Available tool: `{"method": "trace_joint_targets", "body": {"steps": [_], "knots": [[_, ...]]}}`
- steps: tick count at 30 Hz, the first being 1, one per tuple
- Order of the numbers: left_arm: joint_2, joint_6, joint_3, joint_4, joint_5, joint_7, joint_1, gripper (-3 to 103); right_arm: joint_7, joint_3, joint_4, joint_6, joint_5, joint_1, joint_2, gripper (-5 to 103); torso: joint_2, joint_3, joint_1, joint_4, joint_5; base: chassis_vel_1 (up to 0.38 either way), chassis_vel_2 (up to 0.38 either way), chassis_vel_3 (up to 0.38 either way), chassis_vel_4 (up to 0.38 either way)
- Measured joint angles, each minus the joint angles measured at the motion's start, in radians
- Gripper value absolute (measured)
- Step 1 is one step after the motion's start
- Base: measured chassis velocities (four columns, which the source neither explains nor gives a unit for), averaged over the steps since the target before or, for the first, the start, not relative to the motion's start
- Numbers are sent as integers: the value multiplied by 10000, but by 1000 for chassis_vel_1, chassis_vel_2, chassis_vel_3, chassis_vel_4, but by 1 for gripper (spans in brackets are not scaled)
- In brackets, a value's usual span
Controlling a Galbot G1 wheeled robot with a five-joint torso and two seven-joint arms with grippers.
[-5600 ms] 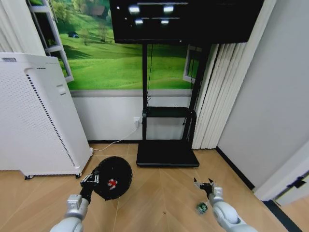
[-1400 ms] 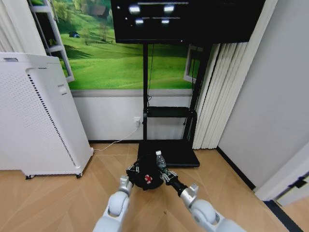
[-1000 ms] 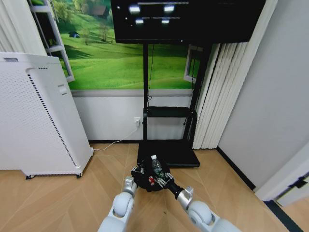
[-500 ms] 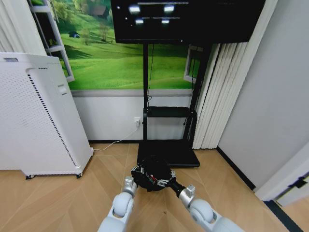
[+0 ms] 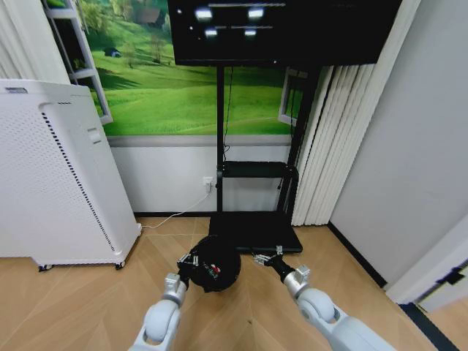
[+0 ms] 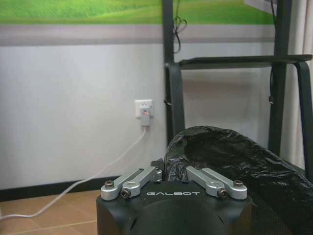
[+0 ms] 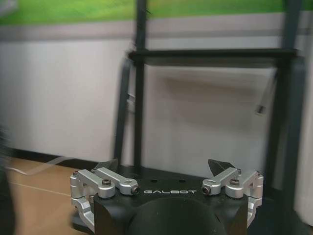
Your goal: Pick up the trash bin and place the garbage on the floor into it.
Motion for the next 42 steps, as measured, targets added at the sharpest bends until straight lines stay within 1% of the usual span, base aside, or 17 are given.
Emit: {"method": "trace_joint_targets", "body": {"steps": [3,4,5,8,9,12,13,14,16,17,19,20,23,28,30,32,42], "knots": [[216,114,-395,-655,-261,-89,467,7,986,960,-525,-798,-102,-254,446,100,0,0,-1,-3,0,0,0,0,0],[216,114,-395,-655,-261,-89,467,7,986,960,-525,-798,-102,-254,446,100,0,0,-1,-3,0,0,0,0,0],[244,153,-477,-810,-317,-109,576,7,1186,1223,-624,-968,-91,-287,552,100,-1,0,0,-11,-1,0,0,0,0],[260,198,-728,-1133,-368,-124,905,7,1496,1709,-879,-1286,-11,-255,745,100,-1,0,-1,-7,-2,0,0,0,0],[285,210,-928,-1371,-388,-138,1150,7,1647,1966,-1064,-1445,65,-215,799,100,-1,0,0,-1,0,0,0,0,0],[331,213,-1113,-1607,-412,-151,1371,7,1714,2208,-1179,-1566,94,-218,800,100,0,0,0,0,2,0,0,0,0],[373,216,-1345,-1874,-466,-151,1609,7,1749,2670,-1210,-1666,132,-325,794,100,0,-1,0,1,0,0,0,0,0],[373,216,-1345,-1874,-466,-151,1609,7,1749,2670,-1210,-1666,132,-325,794,100,0,-1,0,1,0,0,0,0,0],[386,217,-1575,-2077,-505,-149,1779,7,1859,3352,-963,-1859,270,-639,816,100,0,0,-1,-3,-1,0,0,0,0],[386,217,-1575,-2077,-505,-149,1779,7,1859,3352,-963,-1859,270,-639,816,100,0,0,-1,-3,-1,0,0,0,0],[364,217,-1688,-2170,-520,-149,1803,7,1972,3985,-507,-2164,461,-1056,867,100,0,0,-1,-5,1,0,0,0,0],[364,217,-1688,-2170,-520,-149,1803,7,1972,3985,-507,-2164,461,-1056,867,100,0,0,-1,-5,1,0,0,0,0],[347,221,-1725,-2241,-520,-150,1793,7,2060,4775,184,-2568,736,-1661,915,100,0,-1,-1,-4,0,0,0,0,0],[272,225,-1776,-2269,-519,-154,1823,7,2056,5467,799,-2707,851,-2300,920,100,0,-1,-1,-6,-2,0,0,0,0],[237,225,-1798,-2284,-518,-155,1852,7,2035,5557,866,-2708,853,-2396,928,100,0,0,-1,-4,-1,0,0,0,0],[124,225,-1872,-2358,-505,-157,1973,7,1848,5693,912,-2602,803,-2543,996,100,0,0,-1,-2,0,0,0,0,0],[71,176,-2069,-2411,-503,-157,2094,7,1735,5655,882,-2503,778,-2566,1053,100,0,0,-1,-2,0,0,0,0,0]]}}
